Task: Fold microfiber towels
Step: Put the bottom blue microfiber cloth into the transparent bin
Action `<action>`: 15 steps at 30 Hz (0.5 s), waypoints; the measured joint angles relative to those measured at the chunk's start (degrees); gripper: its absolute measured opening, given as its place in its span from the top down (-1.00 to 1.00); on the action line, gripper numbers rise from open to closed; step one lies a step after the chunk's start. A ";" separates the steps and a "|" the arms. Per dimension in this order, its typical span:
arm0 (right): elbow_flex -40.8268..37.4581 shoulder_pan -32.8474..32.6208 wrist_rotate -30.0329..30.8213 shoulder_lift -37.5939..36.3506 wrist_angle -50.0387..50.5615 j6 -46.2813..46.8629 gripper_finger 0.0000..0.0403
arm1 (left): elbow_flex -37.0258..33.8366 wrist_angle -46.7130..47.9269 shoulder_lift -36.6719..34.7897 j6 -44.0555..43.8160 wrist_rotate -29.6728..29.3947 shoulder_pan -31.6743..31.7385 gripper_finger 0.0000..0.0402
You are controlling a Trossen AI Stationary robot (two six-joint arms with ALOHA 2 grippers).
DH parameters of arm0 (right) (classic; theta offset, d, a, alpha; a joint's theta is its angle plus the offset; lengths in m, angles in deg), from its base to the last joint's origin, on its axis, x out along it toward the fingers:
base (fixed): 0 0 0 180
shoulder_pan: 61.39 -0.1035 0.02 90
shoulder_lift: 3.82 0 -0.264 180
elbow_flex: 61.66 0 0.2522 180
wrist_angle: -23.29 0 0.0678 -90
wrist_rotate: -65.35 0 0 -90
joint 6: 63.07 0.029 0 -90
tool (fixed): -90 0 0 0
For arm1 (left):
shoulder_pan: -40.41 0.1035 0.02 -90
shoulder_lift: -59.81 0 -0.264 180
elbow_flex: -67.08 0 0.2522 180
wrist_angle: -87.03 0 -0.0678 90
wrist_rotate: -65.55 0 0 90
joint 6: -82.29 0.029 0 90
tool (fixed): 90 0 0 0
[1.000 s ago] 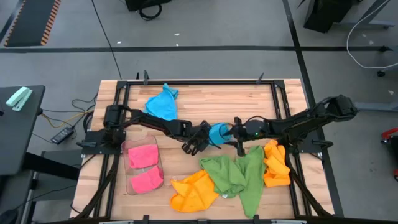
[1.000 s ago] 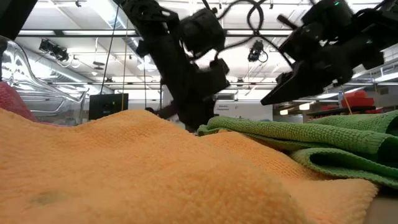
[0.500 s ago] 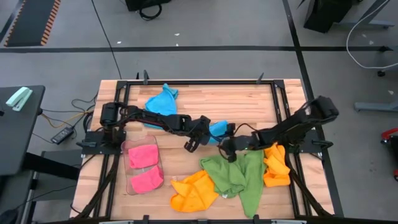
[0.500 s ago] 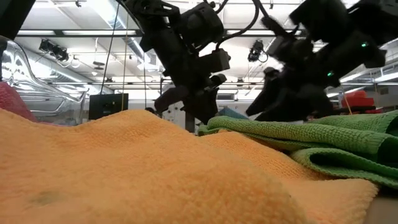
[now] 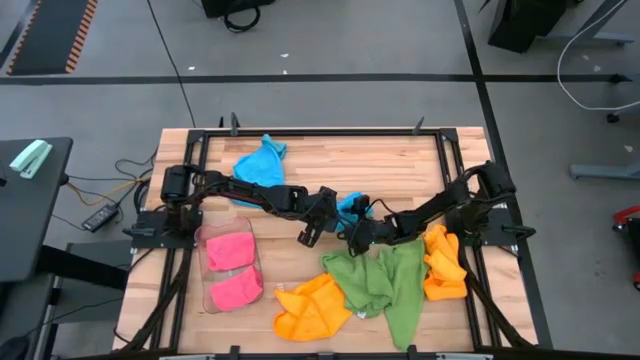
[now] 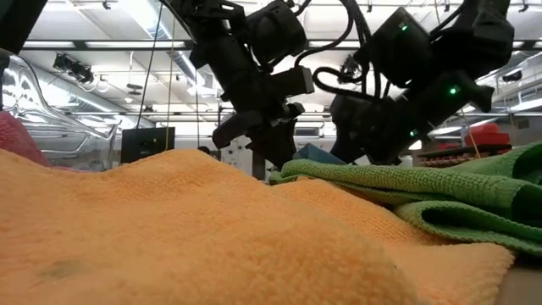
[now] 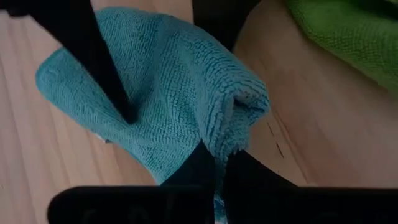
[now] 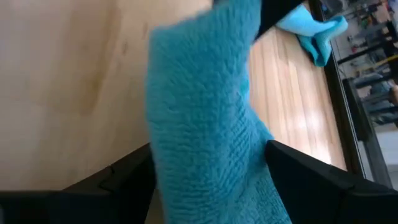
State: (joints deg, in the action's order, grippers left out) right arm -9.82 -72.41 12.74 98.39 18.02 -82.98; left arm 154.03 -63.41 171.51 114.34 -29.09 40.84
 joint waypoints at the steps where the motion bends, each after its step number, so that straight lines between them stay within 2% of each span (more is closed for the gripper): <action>1: 0.16 0.37 1.02 0.27 0.03 0.14 -0.48 | 0.00 -0.30 0.00 -0.10 0.00 -0.08 0.92; 8: 0.49 3.85 0.06 0.73 -0.89 -0.74 -0.30 | 0.00 -1.26 -0.04 -0.98 0.00 -0.24 0.87; 12: 0.47 4.15 -2.31 0.64 -0.94 0.19 -0.05 | 0.00 -0.82 -0.09 -3.03 0.02 -0.27 0.86; 15: 0.47 4.15 -2.84 0.64 -0.83 0.87 0.20 | 0.00 -0.58 -0.11 -3.36 -0.04 -0.79 0.75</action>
State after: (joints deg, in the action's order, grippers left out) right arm -9.35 -68.26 9.89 99.03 17.20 -82.11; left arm 154.03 -64.00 171.40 110.98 -29.13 40.05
